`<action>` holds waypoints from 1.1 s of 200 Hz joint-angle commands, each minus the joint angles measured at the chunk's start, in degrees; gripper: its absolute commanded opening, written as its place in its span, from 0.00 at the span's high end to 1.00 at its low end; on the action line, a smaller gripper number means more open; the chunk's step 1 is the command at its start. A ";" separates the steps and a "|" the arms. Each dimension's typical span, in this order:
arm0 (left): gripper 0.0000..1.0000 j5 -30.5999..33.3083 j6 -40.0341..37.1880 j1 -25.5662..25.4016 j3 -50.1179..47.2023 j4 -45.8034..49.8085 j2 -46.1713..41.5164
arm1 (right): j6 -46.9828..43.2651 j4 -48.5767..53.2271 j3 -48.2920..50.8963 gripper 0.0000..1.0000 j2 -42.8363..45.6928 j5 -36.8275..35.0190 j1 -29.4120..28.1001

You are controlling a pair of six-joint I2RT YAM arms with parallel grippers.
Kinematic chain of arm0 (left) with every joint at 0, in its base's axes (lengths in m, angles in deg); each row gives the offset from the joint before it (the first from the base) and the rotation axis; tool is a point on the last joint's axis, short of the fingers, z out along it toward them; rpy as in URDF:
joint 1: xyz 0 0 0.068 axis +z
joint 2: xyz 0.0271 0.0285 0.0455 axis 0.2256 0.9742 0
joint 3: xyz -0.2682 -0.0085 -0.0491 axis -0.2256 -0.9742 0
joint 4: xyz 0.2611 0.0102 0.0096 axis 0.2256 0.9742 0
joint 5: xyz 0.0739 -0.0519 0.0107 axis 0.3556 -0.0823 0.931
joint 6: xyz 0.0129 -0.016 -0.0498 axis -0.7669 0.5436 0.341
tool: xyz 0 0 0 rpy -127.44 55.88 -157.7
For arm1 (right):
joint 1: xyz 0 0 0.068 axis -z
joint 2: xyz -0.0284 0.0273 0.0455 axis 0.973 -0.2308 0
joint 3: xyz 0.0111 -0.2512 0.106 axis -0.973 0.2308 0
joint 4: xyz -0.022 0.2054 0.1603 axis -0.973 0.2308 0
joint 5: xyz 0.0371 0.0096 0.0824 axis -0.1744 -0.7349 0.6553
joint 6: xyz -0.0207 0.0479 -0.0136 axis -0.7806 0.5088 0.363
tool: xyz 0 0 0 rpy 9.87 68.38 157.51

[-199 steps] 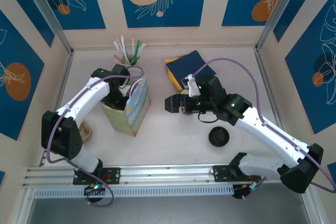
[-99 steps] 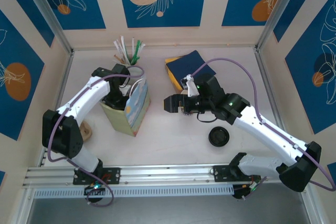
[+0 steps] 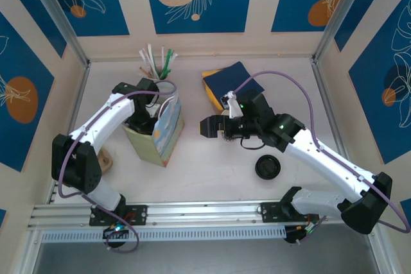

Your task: Pack the takeout coffee

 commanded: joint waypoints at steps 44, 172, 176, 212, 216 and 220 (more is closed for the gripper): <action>0.52 1.69 1.17 1.28 -4.31 -3.64 3.49 | 0.37 -0.28 -0.17 0.01 -0.24 0.63 -0.29; 0.52 2.47 1.74 1.20 -3.81 -3.32 3.53 | 0.20 -0.33 0.00 0.01 -0.24 0.41 -0.42; 0.52 2.48 1.71 1.20 -3.78 -3.25 3.53 | 0.20 -0.32 0.05 0.01 -0.28 0.44 -0.42; 0.52 2.74 1.71 1.20 -3.18 -2.55 3.26 | 0.29 -0.43 0.10 0.01 -0.31 0.54 -0.42; 0.52 2.74 1.69 1.17 -3.04 -2.40 3.23 | 0.29 -0.45 0.09 0.01 -0.27 0.58 -0.42; 0.52 2.73 1.70 1.19 -2.82 -2.23 3.22 | 0.29 -0.52 0.11 0.01 -0.25 0.54 -0.42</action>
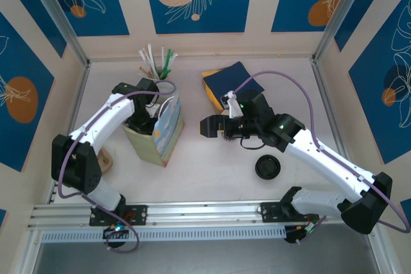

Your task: Pack the takeout coffee

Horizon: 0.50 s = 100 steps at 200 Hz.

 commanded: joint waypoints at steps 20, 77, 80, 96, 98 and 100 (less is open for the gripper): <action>0.52 2.80 1.48 1.19 -2.14 -1.63 3.64 | 0.03 -0.40 0.05 0.01 -0.34 0.65 -0.42; 0.48 2.91 1.45 1.16 -1.66 -1.02 3.36 | 0.03 -0.39 -0.17 0.01 -0.45 0.74 -0.42; 0.48 2.87 1.44 1.19 -1.65 -1.01 3.43 | -0.01 -0.38 -0.16 0.01 -0.49 0.74 -0.44; 0.46 2.98 1.46 1.24 -1.39 -0.83 3.33 | 0.01 -0.41 -0.17 0.01 -0.43 0.78 -0.46; 0.46 2.96 1.44 1.21 -1.39 -0.83 3.28 | 0.06 -0.48 -0.17 0.01 -0.42 0.77 -0.43; 0.46 2.98 1.44 1.20 -1.32 -0.76 3.29 | 0.07 -0.47 -0.17 0.01 -0.42 0.81 -0.42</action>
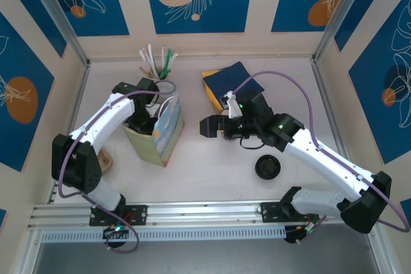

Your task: Pack the takeout coffee

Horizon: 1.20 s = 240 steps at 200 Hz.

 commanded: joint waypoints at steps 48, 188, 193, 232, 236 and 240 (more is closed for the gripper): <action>0.43 2.96 1.41 1.18 -1.52 -0.83 2.76 | 0.00 -0.40 -0.32 0.01 -0.09 0.90 -0.37; 0.37 3.40 1.44 1.15 -0.68 -0.04 2.32 | 0.01 -0.48 -0.26 0.01 -0.20 0.81 -0.39; 0.37 3.40 1.50 1.21 -0.68 -0.01 2.32 | -0.01 -0.46 -0.18 0.01 -0.16 0.81 -0.37; 0.36 3.40 1.46 1.15 -0.68 -0.03 2.23 | -0.01 -0.63 -0.25 0.01 -0.23 0.81 -0.37; 0.36 3.40 1.38 1.19 -0.68 -0.04 2.23 | -0.01 -0.61 -0.26 0.01 -0.27 0.81 -0.37; 0.36 3.40 1.37 1.20 -0.70 -0.04 2.24 | -0.01 -0.66 -0.24 0.01 -0.27 0.81 -0.37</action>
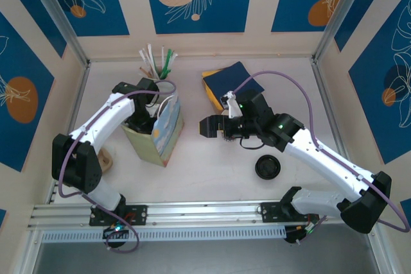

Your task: Pack the takeout coffee

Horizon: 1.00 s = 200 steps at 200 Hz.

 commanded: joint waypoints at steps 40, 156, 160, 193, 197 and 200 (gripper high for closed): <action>0.36 3.08 1.13 1.20 -0.81 -0.26 2.40 | 0.07 -0.57 -0.19 0.01 -0.21 0.81 -0.35; 0.32 3.25 1.18 1.20 -0.82 -0.08 2.19 | 0.07 -0.54 -0.17 0.01 -0.28 0.81 -0.37; 0.32 3.25 1.14 1.19 -0.81 -0.10 2.22 | 0.07 -0.51 -0.17 0.01 -0.28 0.81 -0.37; 0.33 3.08 1.22 1.20 -0.81 -0.17 2.23 | 0.12 -0.52 -0.17 0.01 -0.28 0.82 -0.37; 0.32 3.07 1.22 1.20 -0.81 -0.09 2.23 | 0.08 -0.56 -0.17 0.01 -0.25 0.88 -0.37; 0.32 3.07 1.22 1.20 -0.81 -0.08 2.23 | 0.10 -0.58 -0.17 0.01 -0.27 0.89 -0.37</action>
